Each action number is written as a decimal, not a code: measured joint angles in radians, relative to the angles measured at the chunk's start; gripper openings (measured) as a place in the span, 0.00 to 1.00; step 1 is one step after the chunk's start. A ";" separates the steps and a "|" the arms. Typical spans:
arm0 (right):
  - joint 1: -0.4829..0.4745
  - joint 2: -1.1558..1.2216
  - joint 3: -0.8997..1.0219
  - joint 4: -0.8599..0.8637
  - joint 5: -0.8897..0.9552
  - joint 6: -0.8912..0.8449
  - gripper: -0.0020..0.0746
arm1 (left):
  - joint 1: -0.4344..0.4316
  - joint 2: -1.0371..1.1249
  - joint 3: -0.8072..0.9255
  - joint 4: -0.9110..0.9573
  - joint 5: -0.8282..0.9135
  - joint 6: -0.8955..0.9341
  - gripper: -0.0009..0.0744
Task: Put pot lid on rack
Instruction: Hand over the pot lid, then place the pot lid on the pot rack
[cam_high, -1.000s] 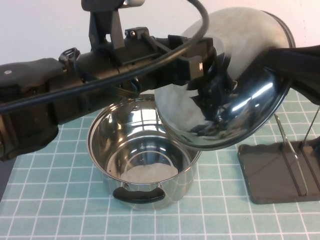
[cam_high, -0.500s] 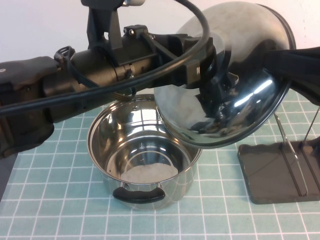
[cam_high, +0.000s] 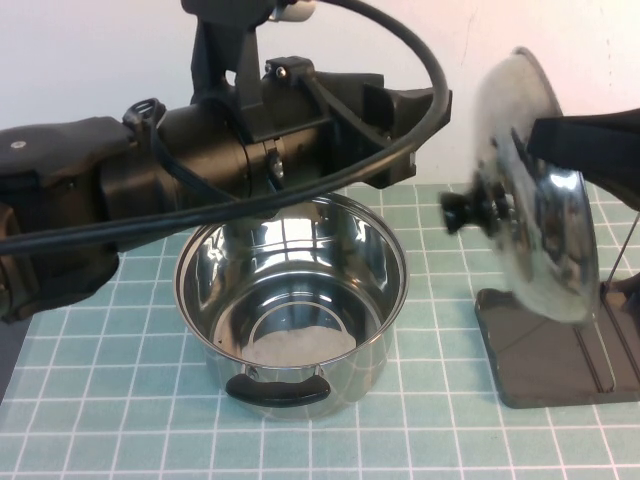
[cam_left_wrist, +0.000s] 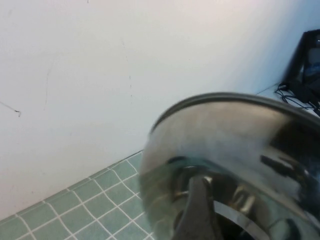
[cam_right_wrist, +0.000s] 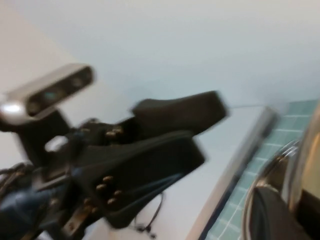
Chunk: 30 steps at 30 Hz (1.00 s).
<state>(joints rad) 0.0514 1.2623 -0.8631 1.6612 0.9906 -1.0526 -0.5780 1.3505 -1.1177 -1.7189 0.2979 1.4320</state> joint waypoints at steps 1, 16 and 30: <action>0.000 0.002 0.002 0.000 -0.011 -0.010 0.07 | 0.000 0.000 0.000 0.000 0.000 0.000 0.66; 0.000 0.002 -0.068 0.000 -0.027 -0.134 0.05 | -0.002 -0.009 0.000 0.039 -0.070 0.080 0.40; -0.002 -0.081 -0.086 -0.305 -0.255 -0.049 0.05 | -0.004 -0.236 0.132 0.138 -0.535 0.156 0.02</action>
<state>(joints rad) 0.0496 1.1815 -0.9492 1.3559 0.7358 -1.1012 -0.5819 1.1148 -0.9858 -1.5808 -0.2373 1.5878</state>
